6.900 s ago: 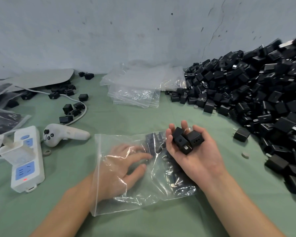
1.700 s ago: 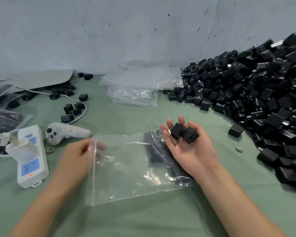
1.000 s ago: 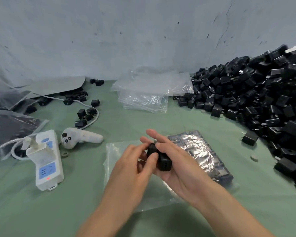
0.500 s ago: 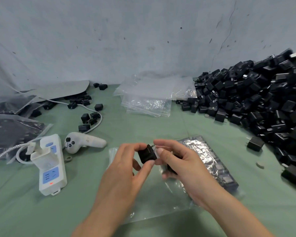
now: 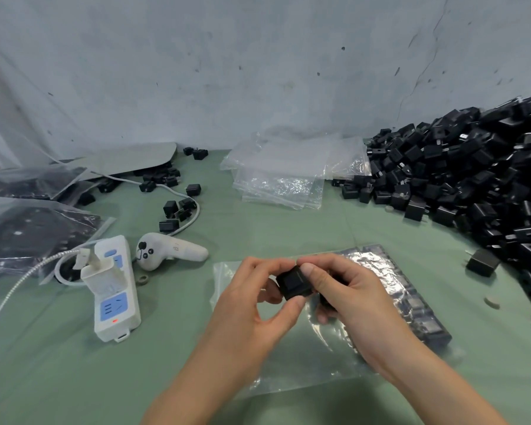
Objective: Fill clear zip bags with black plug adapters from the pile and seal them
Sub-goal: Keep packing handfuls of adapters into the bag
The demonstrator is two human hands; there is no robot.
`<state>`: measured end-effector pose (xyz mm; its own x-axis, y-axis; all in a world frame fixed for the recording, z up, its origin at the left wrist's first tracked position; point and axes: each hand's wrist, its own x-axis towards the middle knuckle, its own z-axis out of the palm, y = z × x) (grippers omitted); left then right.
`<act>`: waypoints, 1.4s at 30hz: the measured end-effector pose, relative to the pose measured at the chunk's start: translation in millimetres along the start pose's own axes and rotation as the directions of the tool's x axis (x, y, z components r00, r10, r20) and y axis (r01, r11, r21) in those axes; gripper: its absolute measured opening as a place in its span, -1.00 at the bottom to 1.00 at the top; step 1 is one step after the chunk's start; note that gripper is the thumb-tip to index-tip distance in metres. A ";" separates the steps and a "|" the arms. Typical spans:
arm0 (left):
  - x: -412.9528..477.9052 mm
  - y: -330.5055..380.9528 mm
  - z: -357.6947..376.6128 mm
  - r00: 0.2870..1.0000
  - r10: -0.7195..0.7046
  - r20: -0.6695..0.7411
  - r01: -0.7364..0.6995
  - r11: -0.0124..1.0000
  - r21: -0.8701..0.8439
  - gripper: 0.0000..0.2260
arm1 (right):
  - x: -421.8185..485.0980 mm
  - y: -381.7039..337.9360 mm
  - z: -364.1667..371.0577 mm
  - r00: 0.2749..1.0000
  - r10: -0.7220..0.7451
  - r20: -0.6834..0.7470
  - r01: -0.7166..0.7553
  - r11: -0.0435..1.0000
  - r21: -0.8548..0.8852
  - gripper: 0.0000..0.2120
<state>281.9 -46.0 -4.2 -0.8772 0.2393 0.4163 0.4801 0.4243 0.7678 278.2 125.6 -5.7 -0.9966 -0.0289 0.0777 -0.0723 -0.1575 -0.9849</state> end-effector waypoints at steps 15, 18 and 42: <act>-8.8 -42.1 -74.0 0.956 -0.283 0.071 0.240 0.901 0.362 -0.76 | 18.6 -3.4 -41.9 0.950 0.066 -0.305 -0.048 0.997 0.065 -0.76; -9.2 -35.2 -65.4 0.955 -0.229 0.187 0.165 0.938 0.306 -0.75 | 20.1 -4.1 -49.8 0.940 0.142 -0.311 -0.089 0.980 0.179 -0.78; 6.9 -34.0 1.6 0.876 -0.074 0.476 -0.065 0.961 0.269 -0.72 | 22.1 -1.5 -50.3 0.947 0.146 -0.287 -0.085 0.973 0.216 -0.83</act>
<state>259.6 -57.4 -28.3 -0.8005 0.5945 0.0762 0.5206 0.6266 0.5799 254.3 174.8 -10.3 -0.9656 0.2332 -0.1150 0.0230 -0.3640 -0.9311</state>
